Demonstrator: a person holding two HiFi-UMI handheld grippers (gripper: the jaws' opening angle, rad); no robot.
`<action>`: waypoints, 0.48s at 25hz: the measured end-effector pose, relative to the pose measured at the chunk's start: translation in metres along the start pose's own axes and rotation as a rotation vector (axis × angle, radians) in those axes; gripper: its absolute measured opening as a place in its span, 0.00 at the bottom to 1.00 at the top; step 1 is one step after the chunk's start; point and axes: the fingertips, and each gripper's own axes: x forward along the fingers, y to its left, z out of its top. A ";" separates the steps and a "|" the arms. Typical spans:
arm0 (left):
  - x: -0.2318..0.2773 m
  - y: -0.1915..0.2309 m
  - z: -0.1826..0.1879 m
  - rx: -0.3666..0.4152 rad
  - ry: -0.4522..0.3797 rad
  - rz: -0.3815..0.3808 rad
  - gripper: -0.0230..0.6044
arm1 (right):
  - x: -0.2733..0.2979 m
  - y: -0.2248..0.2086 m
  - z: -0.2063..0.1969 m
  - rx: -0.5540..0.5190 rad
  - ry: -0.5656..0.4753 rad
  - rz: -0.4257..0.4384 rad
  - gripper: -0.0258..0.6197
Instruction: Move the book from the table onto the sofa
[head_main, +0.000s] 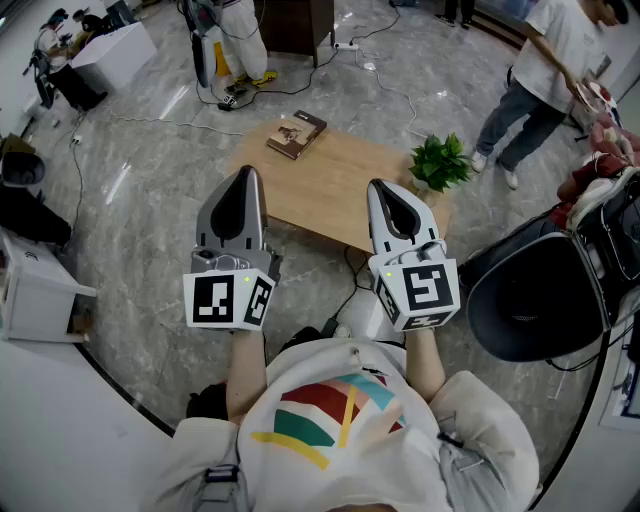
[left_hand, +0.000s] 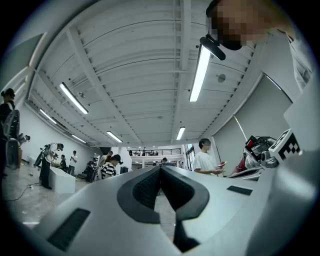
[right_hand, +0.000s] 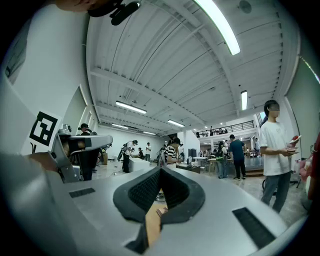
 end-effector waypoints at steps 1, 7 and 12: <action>0.001 -0.001 -0.001 0.002 0.000 0.001 0.05 | 0.000 -0.001 -0.002 0.004 0.001 0.003 0.06; 0.003 -0.001 -0.002 0.009 -0.001 0.012 0.05 | 0.001 0.001 -0.004 0.001 -0.007 0.028 0.06; -0.002 0.001 0.000 0.006 0.000 0.017 0.05 | -0.002 0.005 0.001 0.039 -0.037 0.038 0.06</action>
